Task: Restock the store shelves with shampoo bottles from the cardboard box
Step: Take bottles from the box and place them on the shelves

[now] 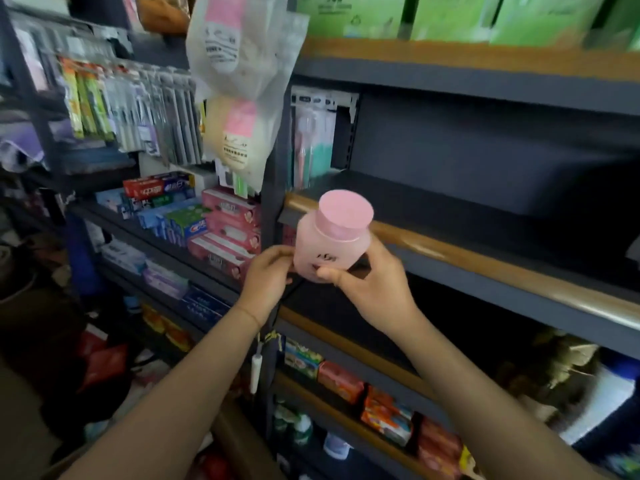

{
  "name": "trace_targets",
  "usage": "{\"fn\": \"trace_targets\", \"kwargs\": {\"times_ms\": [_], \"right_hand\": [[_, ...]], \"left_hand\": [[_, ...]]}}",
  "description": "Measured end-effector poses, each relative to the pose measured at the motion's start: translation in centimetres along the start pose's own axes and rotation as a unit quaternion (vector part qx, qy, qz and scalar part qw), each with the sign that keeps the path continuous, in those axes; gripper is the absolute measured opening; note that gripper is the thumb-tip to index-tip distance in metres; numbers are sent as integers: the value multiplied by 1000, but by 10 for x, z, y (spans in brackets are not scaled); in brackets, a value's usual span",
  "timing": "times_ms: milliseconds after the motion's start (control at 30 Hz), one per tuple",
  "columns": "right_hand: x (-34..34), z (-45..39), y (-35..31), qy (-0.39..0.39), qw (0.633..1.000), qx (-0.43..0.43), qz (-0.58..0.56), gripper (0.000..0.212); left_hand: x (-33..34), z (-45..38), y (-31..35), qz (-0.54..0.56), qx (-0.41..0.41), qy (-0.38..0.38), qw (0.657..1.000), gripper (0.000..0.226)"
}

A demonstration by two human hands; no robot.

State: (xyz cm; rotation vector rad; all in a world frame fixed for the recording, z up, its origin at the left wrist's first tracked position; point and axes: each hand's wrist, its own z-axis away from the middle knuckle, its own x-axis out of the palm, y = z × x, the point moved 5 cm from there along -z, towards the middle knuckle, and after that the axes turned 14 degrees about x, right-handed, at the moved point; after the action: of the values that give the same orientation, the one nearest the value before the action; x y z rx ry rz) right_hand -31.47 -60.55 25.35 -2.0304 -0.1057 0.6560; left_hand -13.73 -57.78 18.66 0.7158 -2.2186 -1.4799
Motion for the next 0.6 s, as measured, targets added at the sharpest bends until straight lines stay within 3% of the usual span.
{"fn": "trace_targets", "kwargs": {"times_ms": [167, 300, 367, 500, 600], "right_hand": [[26, 20, 97, -10, 994, 102, 34, 60], [21, 12, 145, 26, 983, 179, 21, 52], [22, -7, 148, 32, 983, 181, 12, 49], [50, -47, 168, -37, 974, 220, 42, 51], [64, -69, 204, -26, 953, 301, 0, 45]], "left_hand": [[-9, 23, -89, -102, -81, -45, 990, 25], [11, 34, -139, -222, -74, -235, 943, 61], [19, 37, -152, -270, -58, -282, 919, 70], [21, 41, -165, -354, -31, -285, 890, 73], [16, 39, -161, -372, -21, -270, 888, 68]]}}
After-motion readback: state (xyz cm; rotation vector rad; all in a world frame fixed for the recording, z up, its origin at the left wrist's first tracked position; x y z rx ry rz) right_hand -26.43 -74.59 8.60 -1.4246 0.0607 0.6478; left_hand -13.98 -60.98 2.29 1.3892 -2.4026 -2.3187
